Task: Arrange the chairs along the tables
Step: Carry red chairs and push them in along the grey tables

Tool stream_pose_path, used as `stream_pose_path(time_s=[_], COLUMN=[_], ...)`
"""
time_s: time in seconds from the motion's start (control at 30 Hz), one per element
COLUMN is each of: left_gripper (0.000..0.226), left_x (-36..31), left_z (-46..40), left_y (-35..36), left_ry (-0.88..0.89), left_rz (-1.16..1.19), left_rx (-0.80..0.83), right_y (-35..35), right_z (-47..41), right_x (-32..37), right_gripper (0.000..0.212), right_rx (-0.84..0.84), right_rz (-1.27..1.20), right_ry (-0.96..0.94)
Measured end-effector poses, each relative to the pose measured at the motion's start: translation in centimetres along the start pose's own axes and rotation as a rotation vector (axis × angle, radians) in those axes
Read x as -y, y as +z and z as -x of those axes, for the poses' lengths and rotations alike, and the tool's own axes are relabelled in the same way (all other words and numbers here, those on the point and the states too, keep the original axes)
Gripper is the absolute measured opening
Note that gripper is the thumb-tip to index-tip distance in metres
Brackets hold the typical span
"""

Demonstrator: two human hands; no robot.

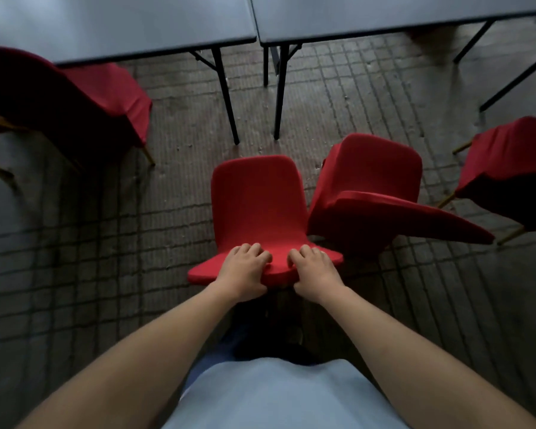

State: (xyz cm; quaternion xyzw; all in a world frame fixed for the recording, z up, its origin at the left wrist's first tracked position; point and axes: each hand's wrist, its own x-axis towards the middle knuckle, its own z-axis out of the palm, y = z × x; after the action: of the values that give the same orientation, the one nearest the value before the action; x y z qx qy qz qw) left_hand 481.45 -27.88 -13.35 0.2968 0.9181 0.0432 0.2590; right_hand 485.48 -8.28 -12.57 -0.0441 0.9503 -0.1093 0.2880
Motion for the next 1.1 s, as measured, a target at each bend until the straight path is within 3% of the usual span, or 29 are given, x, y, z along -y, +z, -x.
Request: stream_pose_path(time_s=[0.17,0.33,0.57,1.1], left_gripper=[0.056,0.052,0.059,0.063], left_x=[1.6,5.0,10.9,20.0], left_z=[-1.2,-4.4,-10.3,-22.4], left_y=[-0.6,-4.2,-11.1,-25.7], left_ry=[0.113,0.142,0.035,-0.036], left_rz=[-0.001,0.048,0.142,0.190], left_rx=[-0.111,-0.309,-0.584,-0.622], right_y=[-1.5,-5.3,-12.7,-28.6], right_z=[-1.9,-5.7,-13.7,-28.6], right_x=[-0.8,-0.9,1.6,0.5], right_gripper=[0.040,0.038,0.033,0.022], right_rx=[-0.153,-0.333,-0.617,-0.656], right_rz=[0.113,0.105,-0.084,-0.155], right_ry=[-0.174,-0.206,0.002,-0.066])
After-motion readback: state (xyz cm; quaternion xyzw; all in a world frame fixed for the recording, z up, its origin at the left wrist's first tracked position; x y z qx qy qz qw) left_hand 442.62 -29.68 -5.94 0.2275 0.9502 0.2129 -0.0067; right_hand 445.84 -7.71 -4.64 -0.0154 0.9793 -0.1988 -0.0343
